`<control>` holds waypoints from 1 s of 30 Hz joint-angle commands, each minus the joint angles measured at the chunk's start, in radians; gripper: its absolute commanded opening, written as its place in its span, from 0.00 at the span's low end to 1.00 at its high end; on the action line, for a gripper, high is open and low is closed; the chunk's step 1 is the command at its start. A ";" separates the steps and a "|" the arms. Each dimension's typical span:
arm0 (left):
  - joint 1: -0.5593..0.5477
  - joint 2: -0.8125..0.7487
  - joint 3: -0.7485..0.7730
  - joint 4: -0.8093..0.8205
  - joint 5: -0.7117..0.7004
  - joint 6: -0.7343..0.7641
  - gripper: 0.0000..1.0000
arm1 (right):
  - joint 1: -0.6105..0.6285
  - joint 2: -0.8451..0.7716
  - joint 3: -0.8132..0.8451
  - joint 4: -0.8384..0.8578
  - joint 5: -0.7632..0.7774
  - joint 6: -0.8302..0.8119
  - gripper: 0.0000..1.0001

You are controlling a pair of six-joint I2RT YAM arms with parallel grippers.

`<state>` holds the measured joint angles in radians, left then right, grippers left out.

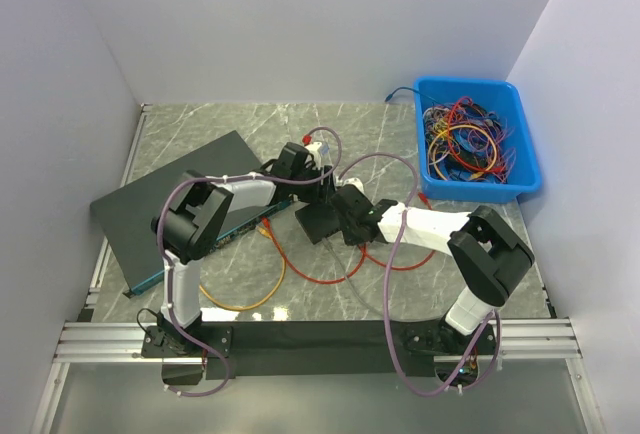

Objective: Insert the plug into the switch port

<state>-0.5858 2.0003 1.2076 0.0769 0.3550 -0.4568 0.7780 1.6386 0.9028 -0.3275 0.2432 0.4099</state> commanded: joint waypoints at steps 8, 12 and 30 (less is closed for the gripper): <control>-0.049 0.038 -0.054 0.066 0.119 0.000 0.61 | -0.014 0.024 0.140 0.085 0.008 -0.062 0.00; -0.060 0.041 -0.059 0.080 0.134 0.001 0.61 | -0.019 0.090 0.185 0.084 0.024 -0.062 0.00; -0.025 0.031 0.113 -0.113 -0.033 0.052 0.63 | -0.022 -0.014 0.122 0.027 0.059 -0.031 0.44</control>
<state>-0.6056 2.0357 1.2682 0.0563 0.3233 -0.4156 0.7635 1.7348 1.0382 -0.3828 0.2691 0.3576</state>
